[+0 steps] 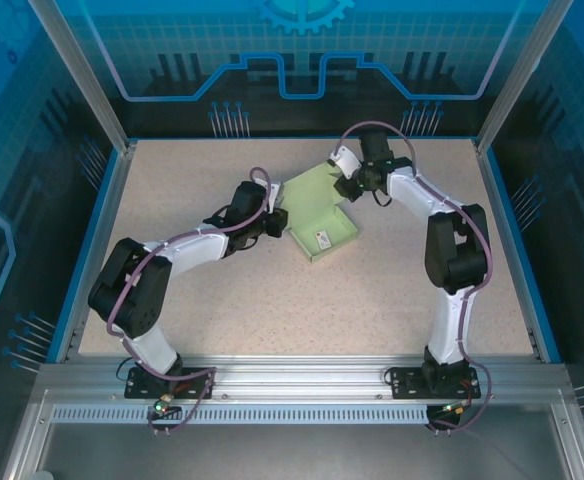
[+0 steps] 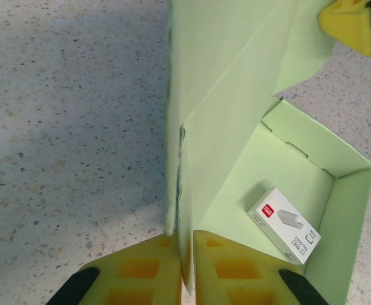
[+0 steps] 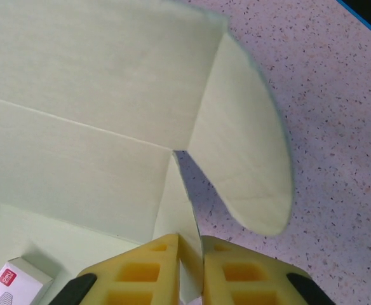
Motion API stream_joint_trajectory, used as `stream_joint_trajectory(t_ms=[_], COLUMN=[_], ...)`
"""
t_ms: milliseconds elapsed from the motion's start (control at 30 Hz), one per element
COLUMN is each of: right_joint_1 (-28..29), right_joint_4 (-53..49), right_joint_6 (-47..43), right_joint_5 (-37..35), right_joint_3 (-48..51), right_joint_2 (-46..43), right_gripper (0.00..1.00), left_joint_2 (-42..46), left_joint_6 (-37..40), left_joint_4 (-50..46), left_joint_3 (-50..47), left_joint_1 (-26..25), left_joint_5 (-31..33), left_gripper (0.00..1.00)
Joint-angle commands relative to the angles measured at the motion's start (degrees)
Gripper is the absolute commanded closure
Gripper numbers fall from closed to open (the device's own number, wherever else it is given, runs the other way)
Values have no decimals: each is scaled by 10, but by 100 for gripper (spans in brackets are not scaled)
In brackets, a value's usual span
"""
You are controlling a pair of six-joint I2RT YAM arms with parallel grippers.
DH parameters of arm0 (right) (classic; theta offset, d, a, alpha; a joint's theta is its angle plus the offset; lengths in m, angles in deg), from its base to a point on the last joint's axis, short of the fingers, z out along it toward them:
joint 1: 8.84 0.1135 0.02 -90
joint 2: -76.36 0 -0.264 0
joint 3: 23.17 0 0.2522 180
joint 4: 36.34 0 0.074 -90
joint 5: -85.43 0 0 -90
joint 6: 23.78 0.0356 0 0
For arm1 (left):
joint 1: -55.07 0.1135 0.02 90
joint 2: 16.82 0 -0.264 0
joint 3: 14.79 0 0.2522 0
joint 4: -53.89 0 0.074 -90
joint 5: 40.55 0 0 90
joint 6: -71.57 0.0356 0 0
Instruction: Fold the paper box
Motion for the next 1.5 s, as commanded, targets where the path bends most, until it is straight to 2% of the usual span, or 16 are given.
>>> stream_joint_trajectory(t_ms=[0,200,400,500,633,900,1233,1467], right_joint_1=[17,55,92,111,137,157,158,175], right_joint_4=[1,20,21,24,33,70,131,174], right_joint_6=[35,110,236,288,330,374,434,481], right_joint_5=[-52,-158,-275,-308,-390,-411,-375,-391], right_joint_3=[26,78,107,114,113,116,164,203], right_joint_2=[-30,-70,-93,-97,-85,-81,-97,-119], right_gripper=[88,92,94,94,94,95,95,94], left_joint_2=[-2,-7,-21,-29,-40,-58,-53,-48], left_joint_6=[-1,-10,-20,-29,-44,-57,-67,-69], left_joint_4=[-11,-19,-23,-23,-25,-17,65,115], left_joint_3=[22,32,50,61,81,106,51,13], left_joint_1=[-6,-7,-10,-12,-18,-27,-58,-85], left_joint_5=[37,78,85,101,130,177,232,272], left_gripper=[88,88,92,92,91,91,93,95])
